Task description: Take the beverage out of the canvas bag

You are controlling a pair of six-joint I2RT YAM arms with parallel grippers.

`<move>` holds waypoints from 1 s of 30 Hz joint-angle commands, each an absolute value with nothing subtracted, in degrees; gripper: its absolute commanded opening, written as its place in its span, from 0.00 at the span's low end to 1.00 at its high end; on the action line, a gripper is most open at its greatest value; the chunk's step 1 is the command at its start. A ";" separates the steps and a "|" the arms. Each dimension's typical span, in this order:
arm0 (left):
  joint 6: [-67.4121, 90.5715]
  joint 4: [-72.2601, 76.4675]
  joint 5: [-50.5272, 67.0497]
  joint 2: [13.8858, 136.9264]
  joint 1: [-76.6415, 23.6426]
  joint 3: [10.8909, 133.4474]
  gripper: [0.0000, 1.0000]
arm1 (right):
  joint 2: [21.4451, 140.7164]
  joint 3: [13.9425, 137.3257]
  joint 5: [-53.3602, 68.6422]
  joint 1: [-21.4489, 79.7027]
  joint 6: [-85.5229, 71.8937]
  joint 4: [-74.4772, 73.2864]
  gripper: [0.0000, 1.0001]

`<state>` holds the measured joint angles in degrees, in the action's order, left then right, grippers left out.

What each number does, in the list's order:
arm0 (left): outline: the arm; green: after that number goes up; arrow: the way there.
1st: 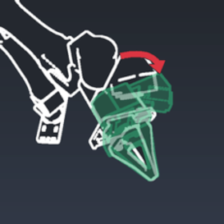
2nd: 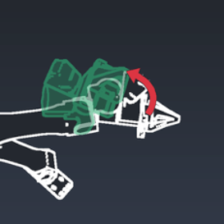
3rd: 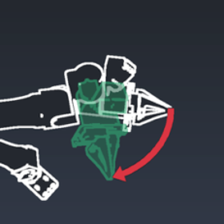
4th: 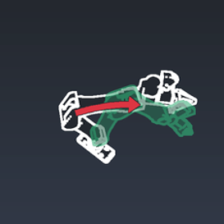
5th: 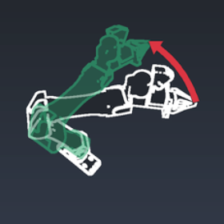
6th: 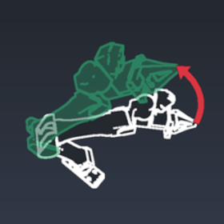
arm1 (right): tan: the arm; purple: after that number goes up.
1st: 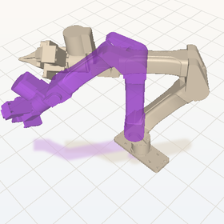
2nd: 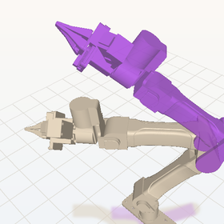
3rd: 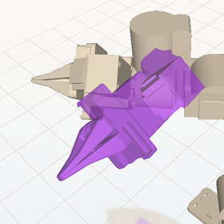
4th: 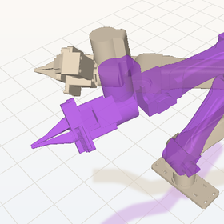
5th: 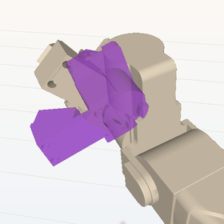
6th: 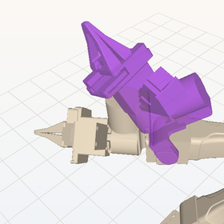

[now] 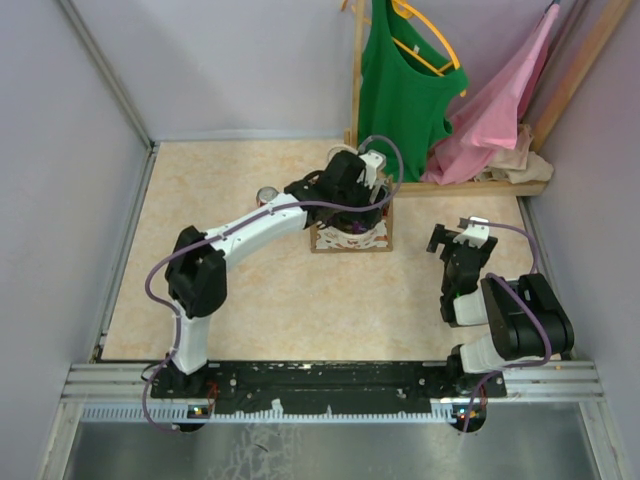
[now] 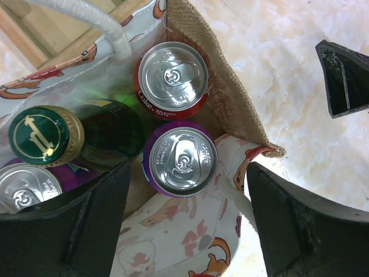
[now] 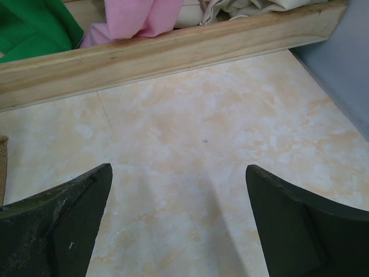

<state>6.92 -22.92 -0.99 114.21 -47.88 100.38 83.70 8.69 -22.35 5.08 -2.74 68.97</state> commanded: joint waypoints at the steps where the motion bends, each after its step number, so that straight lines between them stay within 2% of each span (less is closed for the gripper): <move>1: 8.91 -21.61 -3.06 115.99 -48.25 101.40 0.87 | 83.17 9.83 -22.41 4.83 -2.64 71.63 0.99; 14: 14.58 -12.51 -2.69 109.35 -48.23 94.34 0.87 | 83.15 9.84 -22.42 4.80 -2.64 71.63 0.99; 24: 19.51 -9.57 -4.78 107.31 -48.20 92.27 0.82 | 83.23 9.83 -22.41 4.84 -2.64 71.62 0.99; 30: 18.90 -12.53 -9.54 110.53 -48.18 96.01 0.82 | 83.12 9.84 -22.41 4.82 -2.61 71.59 0.99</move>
<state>18.26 -12.12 -5.76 109.49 -47.90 93.01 83.70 8.69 -22.35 5.08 -2.74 68.97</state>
